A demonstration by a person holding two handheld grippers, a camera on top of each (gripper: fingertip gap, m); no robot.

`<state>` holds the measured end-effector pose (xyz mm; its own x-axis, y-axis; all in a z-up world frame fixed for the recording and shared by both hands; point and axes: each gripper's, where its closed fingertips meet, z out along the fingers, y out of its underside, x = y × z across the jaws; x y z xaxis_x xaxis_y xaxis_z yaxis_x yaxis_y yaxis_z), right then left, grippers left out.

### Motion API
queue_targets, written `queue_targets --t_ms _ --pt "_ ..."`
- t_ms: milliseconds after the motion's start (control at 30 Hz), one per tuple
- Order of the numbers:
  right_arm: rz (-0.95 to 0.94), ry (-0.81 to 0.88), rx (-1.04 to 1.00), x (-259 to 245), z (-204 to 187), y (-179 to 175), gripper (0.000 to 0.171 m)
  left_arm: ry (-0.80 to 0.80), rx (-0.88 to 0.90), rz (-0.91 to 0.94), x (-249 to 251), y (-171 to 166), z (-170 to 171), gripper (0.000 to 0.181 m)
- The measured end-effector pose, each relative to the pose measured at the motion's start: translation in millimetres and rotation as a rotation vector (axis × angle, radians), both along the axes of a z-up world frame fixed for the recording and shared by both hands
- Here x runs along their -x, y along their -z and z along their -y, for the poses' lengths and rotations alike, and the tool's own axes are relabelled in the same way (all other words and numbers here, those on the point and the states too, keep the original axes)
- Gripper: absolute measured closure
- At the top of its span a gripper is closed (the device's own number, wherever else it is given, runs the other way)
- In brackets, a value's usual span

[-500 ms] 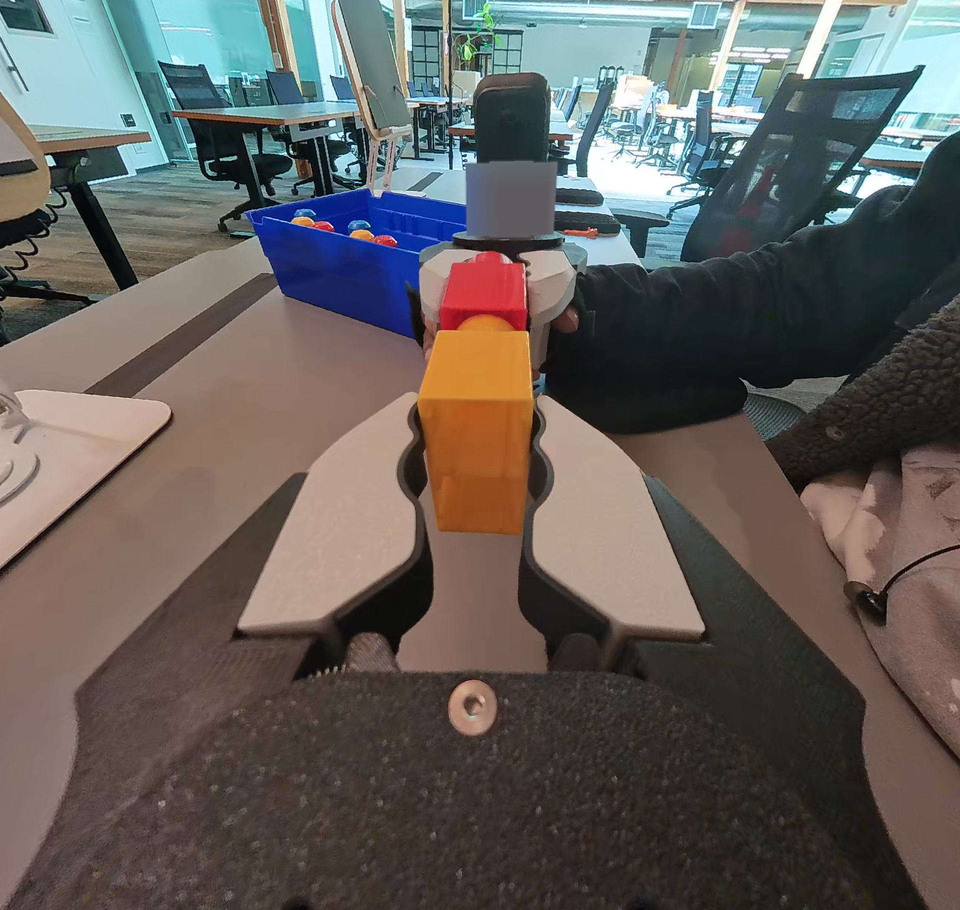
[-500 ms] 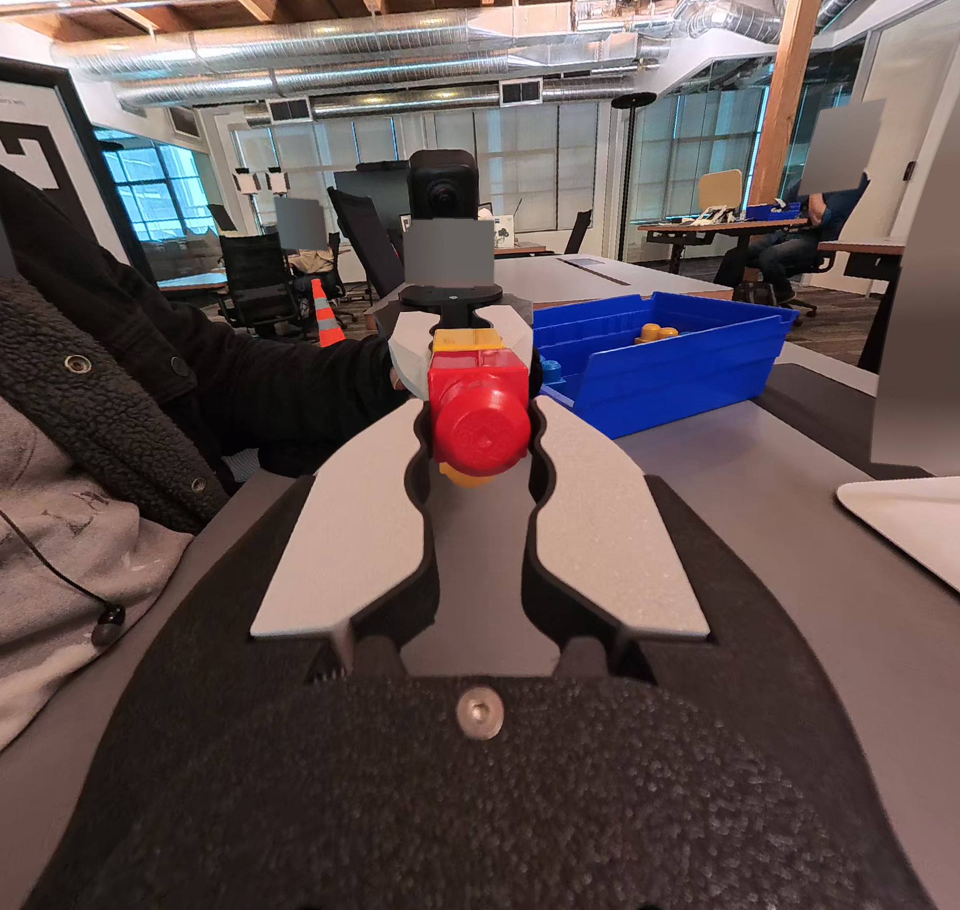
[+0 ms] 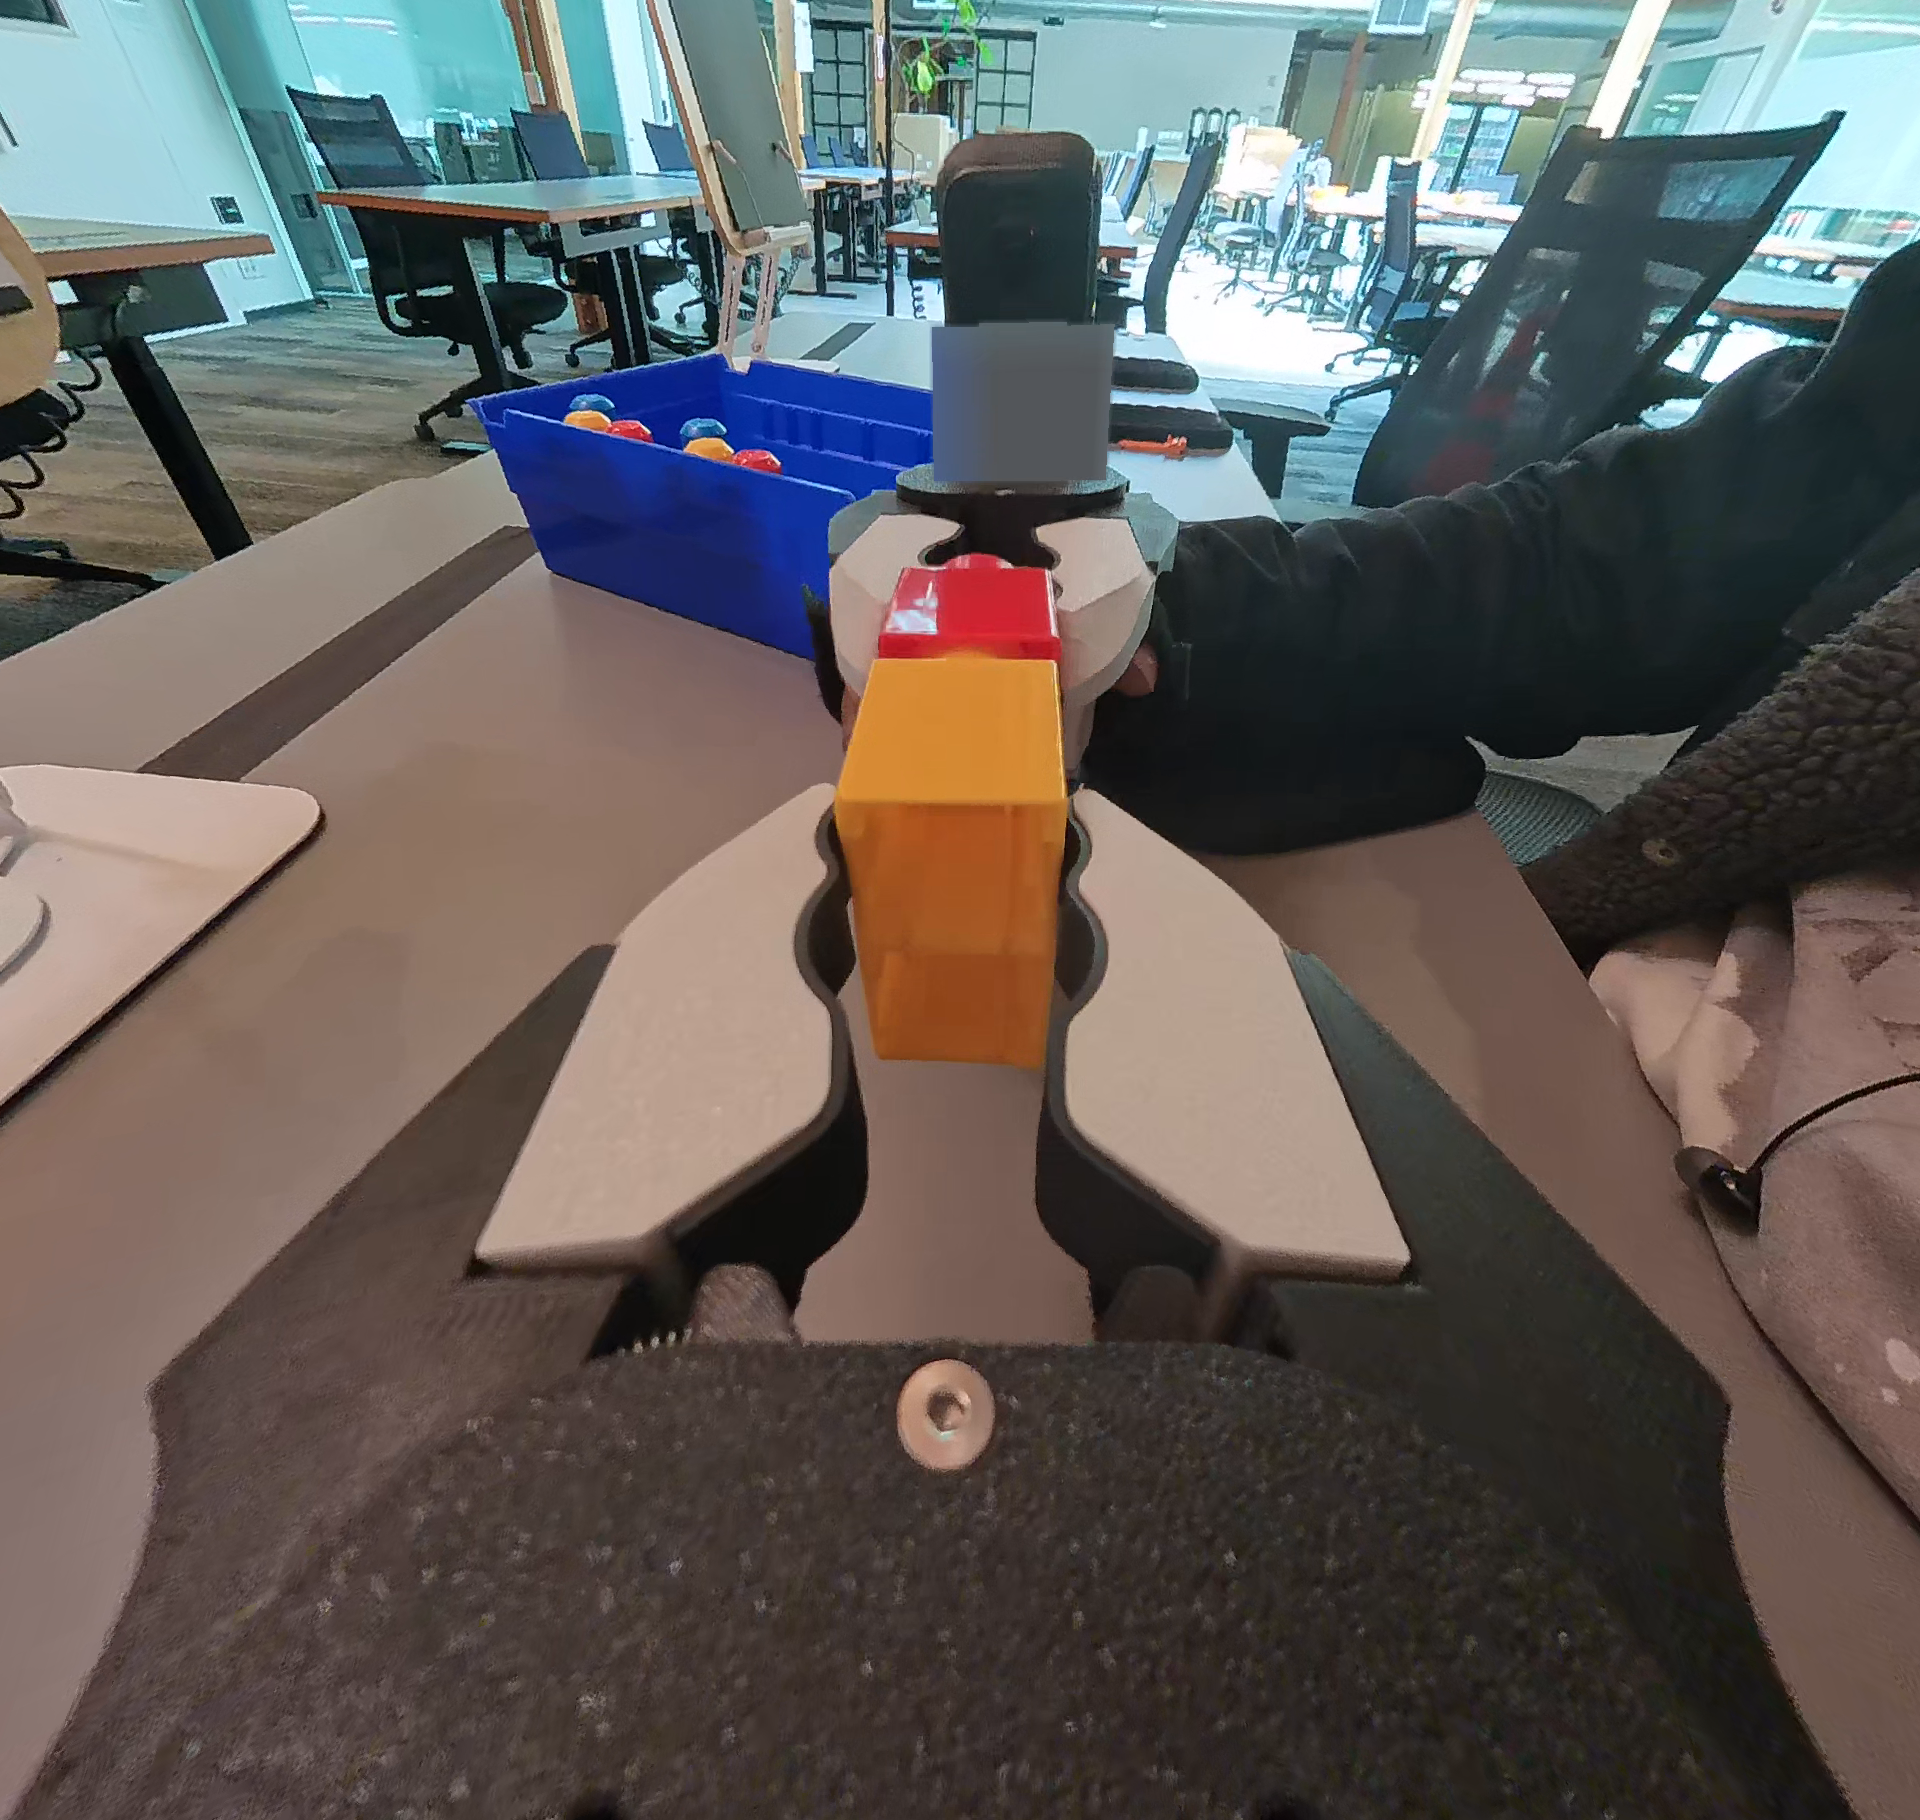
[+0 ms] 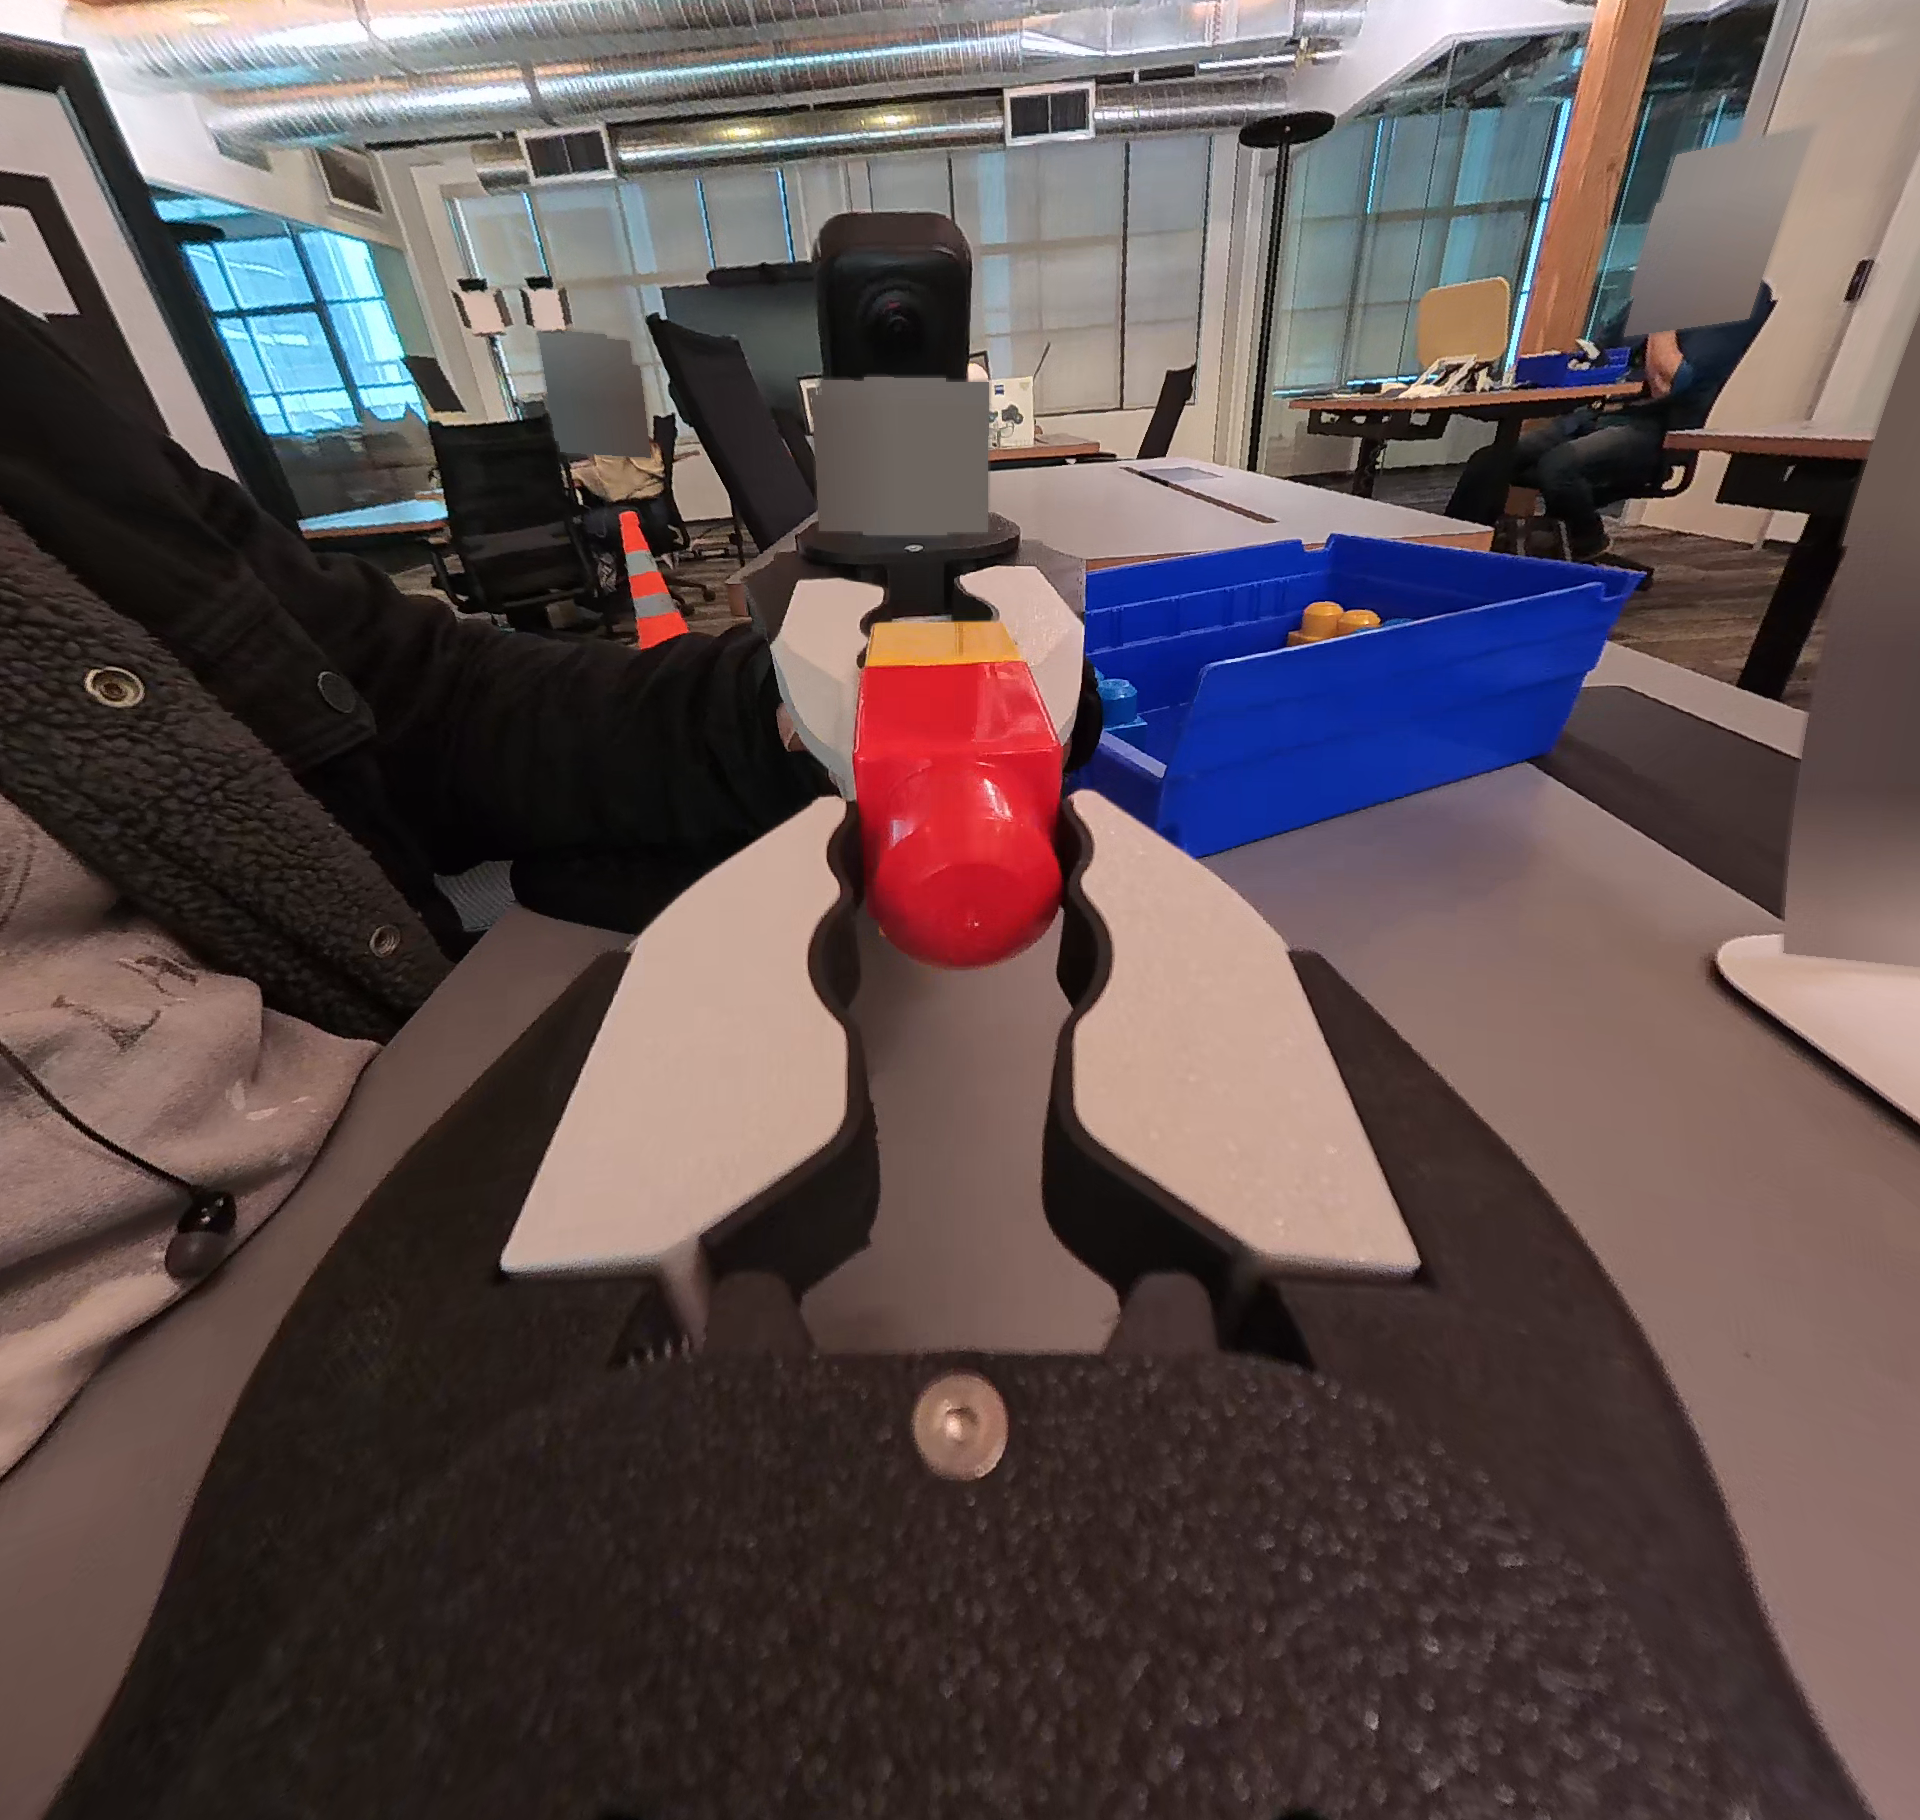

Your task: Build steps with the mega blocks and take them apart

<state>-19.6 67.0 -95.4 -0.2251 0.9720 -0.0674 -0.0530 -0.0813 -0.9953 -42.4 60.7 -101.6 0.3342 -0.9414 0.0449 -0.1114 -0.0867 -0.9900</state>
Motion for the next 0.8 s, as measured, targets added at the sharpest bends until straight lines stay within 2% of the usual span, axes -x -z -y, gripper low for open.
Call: queue_targets --t_ms 200,500,800 --pt "0.077 0.010 -0.030 2 0 10 0.137 -0.013 -0.015 -0.086 0 12 -2 0.145" --pt "0.289 -0.005 -0.120 4 2 43 0.136 0.004 -0.035 -0.244 1 33 1 0.145" --pt "0.338 0.011 -0.200 4 2 54 0.136 0.021 -0.028 -0.298 0 45 2 0.145"
